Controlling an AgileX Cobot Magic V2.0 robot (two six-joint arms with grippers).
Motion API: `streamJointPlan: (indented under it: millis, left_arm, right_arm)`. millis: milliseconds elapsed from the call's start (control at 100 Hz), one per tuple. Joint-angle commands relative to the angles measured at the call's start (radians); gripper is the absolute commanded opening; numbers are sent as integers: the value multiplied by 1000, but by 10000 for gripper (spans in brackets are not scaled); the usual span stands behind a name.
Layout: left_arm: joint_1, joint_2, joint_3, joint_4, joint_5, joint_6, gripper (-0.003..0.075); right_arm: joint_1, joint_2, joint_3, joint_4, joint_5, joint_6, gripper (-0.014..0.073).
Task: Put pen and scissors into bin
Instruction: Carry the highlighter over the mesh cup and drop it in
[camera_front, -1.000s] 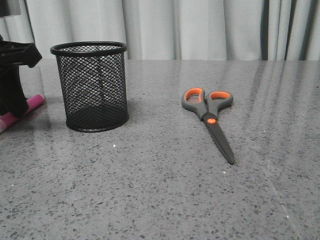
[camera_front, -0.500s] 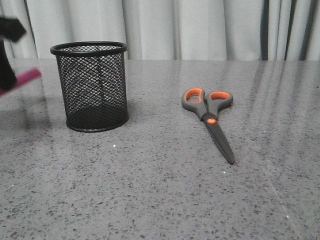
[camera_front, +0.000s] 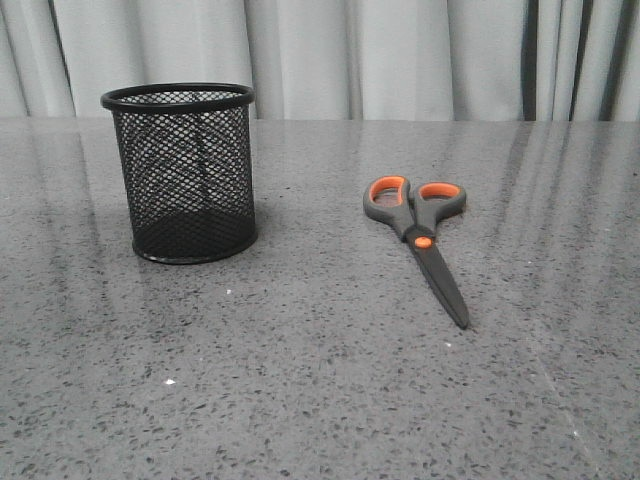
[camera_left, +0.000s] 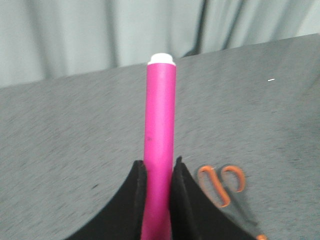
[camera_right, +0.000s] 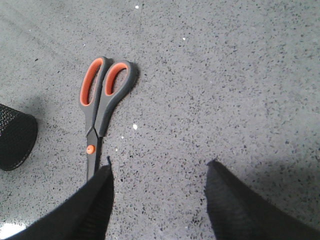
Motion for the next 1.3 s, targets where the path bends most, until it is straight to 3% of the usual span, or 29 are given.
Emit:
streamJointPlan:
  millis: [0,410,1080,1170,1290]
  left_arm:
    - [-61,15,-21,8,-160,-1,-22]
    - [-74,199,-14,41,-200,-1,-22]
    - [-32,208,40,62,-196,-1,-13]
    - [-32,208,40,60,-196,-1,74]
    - [-32,208,40,60,-196,-1,286]
  right_arm:
    - [-6,3,-35,29,-44,-11,370]
    - [-6,3,-35,23,-44,-11,370]
    - [-6,3,-35,16,-54,-11,370]
    - [-6,3,-35,16,-54,-11,370]
    - [-6,3,-35,16,-54,-11,370]
